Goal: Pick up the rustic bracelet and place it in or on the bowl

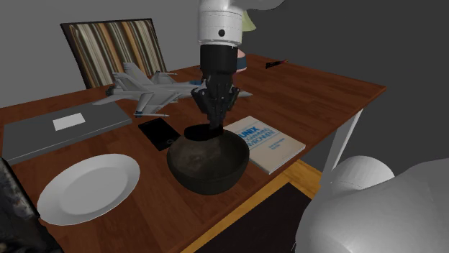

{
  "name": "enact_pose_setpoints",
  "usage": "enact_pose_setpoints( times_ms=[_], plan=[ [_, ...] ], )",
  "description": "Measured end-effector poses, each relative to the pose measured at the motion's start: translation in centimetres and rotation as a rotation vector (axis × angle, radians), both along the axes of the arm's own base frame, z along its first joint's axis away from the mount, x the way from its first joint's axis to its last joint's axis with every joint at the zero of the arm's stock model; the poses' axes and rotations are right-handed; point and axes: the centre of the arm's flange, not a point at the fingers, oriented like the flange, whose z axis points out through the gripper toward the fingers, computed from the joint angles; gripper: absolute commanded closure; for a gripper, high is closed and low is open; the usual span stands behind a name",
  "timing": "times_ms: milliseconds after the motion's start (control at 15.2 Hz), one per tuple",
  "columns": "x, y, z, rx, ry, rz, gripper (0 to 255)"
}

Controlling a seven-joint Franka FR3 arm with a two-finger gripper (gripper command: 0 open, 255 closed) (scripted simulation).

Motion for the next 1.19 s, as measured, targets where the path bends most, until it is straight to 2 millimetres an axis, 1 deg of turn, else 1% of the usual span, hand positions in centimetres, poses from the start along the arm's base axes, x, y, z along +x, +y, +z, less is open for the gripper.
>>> enact_pose_setpoints(
  times_ms=[396, 792, 858, 1188],
  plan=[
    [-0.1, 0.0, -3.1, 0.0, 0.0, 0.0, 255],
    [0.0, 0.0, -3.4, 0.0, 0.0, 0.0, 255],
    [0.0, 0.0, -3.4, 0.0, 0.0, 0.0, 0],
    [0.0, 0.0, -3.4, 0.0, 0.0, 0.0, 0]
  ],
)
